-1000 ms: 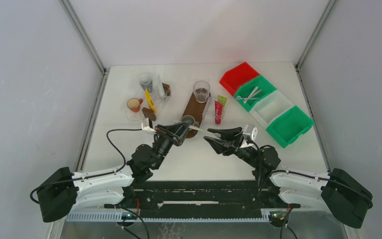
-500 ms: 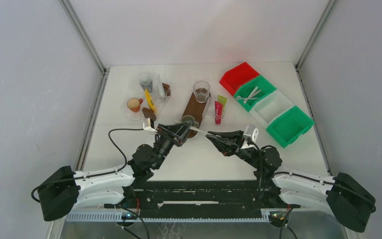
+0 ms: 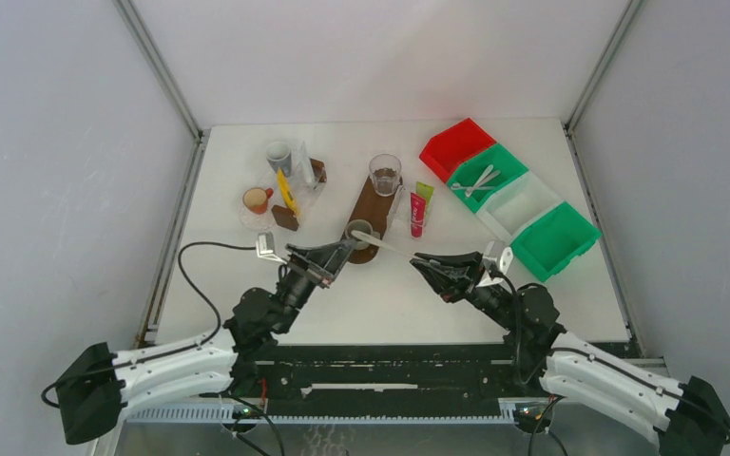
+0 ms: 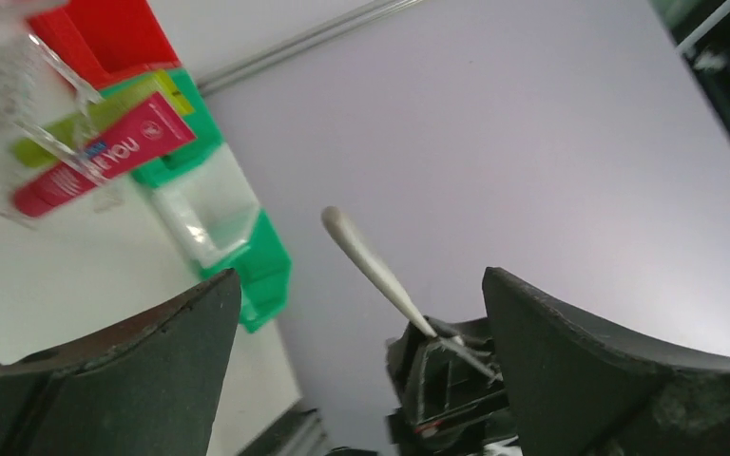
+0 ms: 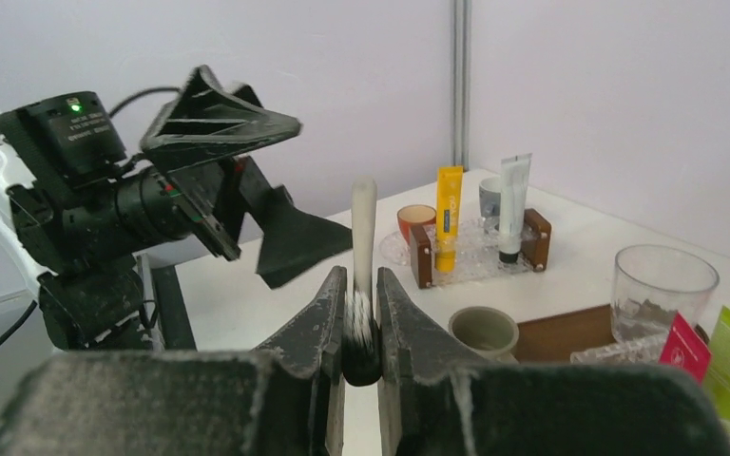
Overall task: Prepare toiletry sets of a toothbrush and toothpaste on the tray
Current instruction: Pick up the toothbrush from the storage box.
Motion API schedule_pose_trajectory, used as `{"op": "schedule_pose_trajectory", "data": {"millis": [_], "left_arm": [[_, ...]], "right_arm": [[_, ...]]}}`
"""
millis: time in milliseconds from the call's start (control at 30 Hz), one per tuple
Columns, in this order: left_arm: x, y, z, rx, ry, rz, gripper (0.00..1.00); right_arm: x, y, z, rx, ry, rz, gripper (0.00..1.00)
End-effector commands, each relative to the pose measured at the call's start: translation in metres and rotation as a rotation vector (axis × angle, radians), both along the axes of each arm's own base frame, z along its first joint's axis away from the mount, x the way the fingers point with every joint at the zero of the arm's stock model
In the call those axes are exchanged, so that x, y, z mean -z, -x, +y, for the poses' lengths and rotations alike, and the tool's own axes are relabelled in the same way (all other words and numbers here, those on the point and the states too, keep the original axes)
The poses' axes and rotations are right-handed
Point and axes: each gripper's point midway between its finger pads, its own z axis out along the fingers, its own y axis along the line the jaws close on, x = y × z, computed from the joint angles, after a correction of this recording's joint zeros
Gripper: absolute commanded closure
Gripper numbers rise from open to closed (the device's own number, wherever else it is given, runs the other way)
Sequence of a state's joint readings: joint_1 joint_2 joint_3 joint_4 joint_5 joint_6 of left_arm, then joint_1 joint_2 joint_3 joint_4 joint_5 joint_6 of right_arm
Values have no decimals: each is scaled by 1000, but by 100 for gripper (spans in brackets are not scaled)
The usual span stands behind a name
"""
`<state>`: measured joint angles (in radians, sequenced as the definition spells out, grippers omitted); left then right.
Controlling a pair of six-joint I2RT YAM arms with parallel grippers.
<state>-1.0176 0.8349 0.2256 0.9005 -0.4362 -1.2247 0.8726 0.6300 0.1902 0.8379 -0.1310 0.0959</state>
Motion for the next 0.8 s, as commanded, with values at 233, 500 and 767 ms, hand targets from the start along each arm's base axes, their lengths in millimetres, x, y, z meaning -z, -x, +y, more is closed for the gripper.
{"op": "schedule_pose_trajectory", "data": {"millis": [233,500,767], "left_arm": [[33,36,26,66,-838,-466,0],[23,54,6,279,-1051,-634,3],[39,70,-49,636,-1076,-715,6]], "right_arm": [[47,4,-16,-46,306,215,100],[70,14,-6,-218,469,322,100],[82,19,-2,-315,519,369,100]]}}
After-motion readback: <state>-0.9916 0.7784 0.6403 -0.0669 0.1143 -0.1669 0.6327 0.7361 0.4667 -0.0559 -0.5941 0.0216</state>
